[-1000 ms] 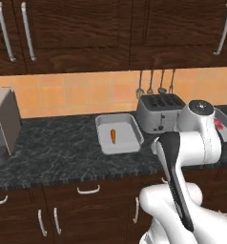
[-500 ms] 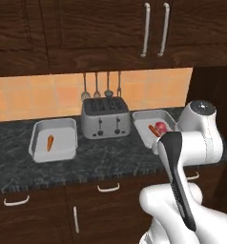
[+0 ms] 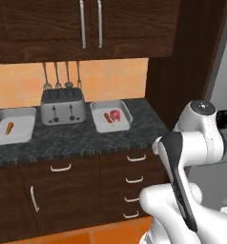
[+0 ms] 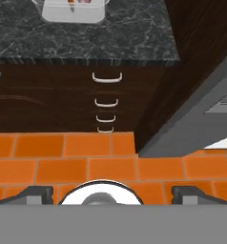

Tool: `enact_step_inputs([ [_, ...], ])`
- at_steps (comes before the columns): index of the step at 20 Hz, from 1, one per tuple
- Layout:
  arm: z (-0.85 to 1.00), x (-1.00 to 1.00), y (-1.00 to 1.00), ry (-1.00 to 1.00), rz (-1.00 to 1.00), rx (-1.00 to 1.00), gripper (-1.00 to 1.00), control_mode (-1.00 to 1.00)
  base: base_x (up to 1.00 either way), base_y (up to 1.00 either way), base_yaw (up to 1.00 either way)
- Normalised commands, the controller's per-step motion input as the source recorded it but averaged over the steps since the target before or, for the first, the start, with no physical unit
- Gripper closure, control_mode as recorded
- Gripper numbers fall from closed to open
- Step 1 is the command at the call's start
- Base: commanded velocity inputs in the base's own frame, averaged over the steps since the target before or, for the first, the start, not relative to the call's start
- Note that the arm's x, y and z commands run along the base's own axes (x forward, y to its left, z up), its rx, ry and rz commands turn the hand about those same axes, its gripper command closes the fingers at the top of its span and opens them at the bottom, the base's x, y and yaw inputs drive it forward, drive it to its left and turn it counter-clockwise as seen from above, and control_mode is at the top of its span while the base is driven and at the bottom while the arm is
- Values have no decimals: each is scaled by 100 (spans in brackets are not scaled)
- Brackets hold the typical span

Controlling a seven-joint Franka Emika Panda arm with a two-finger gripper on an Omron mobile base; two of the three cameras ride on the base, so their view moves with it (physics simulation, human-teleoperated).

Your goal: Place one carrot and one steak in each tupperware on the nearby counter, to pack two identical lunches.

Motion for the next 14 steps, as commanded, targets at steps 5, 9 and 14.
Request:
enact_step_inputs([
  [5,0,0,0,0,0,0,-100,100,0,-100,-12],
  [9,0,0,0,0,0,0,-100,100,0,-100,-8],
  [14,0,0,0,0,0,0,-100,100,0,-100,-5],
])
